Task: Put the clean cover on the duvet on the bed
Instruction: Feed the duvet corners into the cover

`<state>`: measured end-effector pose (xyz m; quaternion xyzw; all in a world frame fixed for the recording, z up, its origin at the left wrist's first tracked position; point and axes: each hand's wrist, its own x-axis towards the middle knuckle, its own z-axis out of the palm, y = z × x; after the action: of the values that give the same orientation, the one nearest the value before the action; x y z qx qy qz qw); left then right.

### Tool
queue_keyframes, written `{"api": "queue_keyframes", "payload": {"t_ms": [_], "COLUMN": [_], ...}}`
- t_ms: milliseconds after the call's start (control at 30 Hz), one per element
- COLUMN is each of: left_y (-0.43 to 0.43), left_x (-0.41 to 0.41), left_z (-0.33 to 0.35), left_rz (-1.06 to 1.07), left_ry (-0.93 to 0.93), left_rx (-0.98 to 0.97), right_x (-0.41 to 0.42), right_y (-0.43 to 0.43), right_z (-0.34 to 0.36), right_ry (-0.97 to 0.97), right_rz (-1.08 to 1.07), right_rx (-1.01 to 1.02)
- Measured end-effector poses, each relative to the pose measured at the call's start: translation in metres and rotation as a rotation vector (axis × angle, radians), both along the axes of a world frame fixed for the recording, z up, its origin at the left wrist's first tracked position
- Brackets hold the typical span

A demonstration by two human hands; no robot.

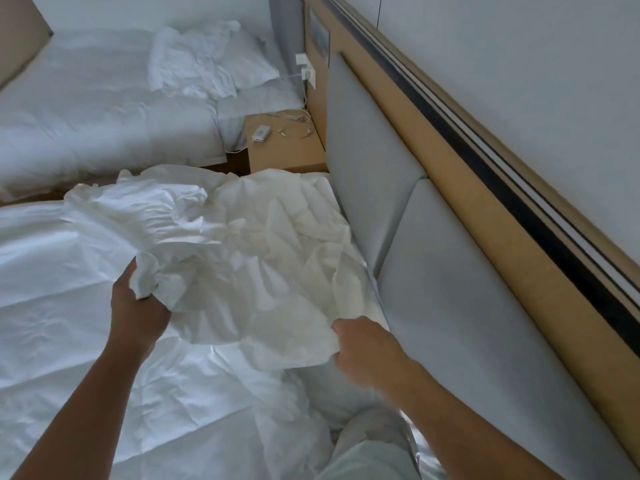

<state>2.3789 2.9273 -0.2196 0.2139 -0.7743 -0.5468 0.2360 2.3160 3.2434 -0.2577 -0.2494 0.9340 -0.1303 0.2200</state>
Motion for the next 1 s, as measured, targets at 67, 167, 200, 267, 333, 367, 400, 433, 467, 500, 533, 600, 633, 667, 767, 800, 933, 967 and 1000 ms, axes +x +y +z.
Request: {"api": "queue_keyframes", "payload": {"t_ms": [67,167,200,267,333,367,400,433,467,500,533,600,633,667,767,800,933,967,1000], "left_y": [0.003,0.004,0.003,0.002,0.005,0.007,0.010,0.013,0.014,0.015,0.016,0.013,0.011,0.007,0.000,-0.001,0.003,0.004,0.004], "left_x": [0.001,0.004,0.006,0.008,0.007,0.006,0.005,0.003,0.001,0.000,-0.002,-0.001,-0.001,0.002,0.012,0.014,0.012,0.011,0.012], "left_z": [0.002,0.006,0.006,0.008,0.013,0.016,0.020,0.023,0.026,0.029,0.032,0.038,0.040,0.041,0.040,0.040,0.040,0.039,0.038], "left_rz": [0.015,-0.065,-0.114,-0.239,-0.386,-0.448,-0.502,-0.548,-0.594,-0.630,-0.653,-0.655,-0.662,-0.671,-0.656,-0.658,-0.705,-0.713,-0.725], "left_ry": [0.007,0.000,-0.015,-0.070,-0.141,-0.181,-0.218,-0.257,-0.285,-0.303,-0.309,-0.296,-0.293,-0.306,-0.352,-0.367,-0.440,-0.456,-0.469], "left_rx": [0.025,0.043,0.039,0.029,0.047,0.054,0.061,0.064,0.060,0.066,0.096,0.190,0.223,0.229,0.233,0.243,0.196,0.216,0.258], "right_x": [0.007,0.007,0.002,-0.012,-0.028,-0.036,-0.045,-0.053,-0.060,-0.064,-0.065,-0.066,-0.068,-0.069,-0.075,-0.078,-0.087,-0.090,-0.092], "right_y": [-0.007,-0.005,-0.004,-0.011,-0.033,-0.048,-0.066,-0.086,-0.106,-0.126,-0.143,-0.167,-0.171,-0.174,-0.175,-0.174,-0.167,-0.165,-0.162], "right_z": [0.012,0.022,0.025,0.038,0.062,0.075,0.087,0.100,0.111,0.119,0.122,0.116,0.106,0.097,0.080,0.079,0.082,0.084,0.085], "right_ry": [-0.182,-0.368,-0.393,-0.358,-0.239,-0.174,-0.140,-0.137,-0.168,-0.237,-0.354,-0.657,-0.767,-0.823,-0.895,-0.928,-0.966,-0.958,-0.941], "right_rz": [0.122,0.351,0.384,0.336,0.167,0.099,0.079,0.111,0.179,0.248,0.291,0.313,0.307,0.301,0.307,0.317,0.403,0.391,0.374], "right_rx": [0.090,0.436,0.480,0.273,-0.142,-0.356,-0.531,-0.653,-0.714,-0.721,-0.677,-0.516,-0.445,-0.387,-0.239,-0.193,-0.043,-0.035,-0.034]}}
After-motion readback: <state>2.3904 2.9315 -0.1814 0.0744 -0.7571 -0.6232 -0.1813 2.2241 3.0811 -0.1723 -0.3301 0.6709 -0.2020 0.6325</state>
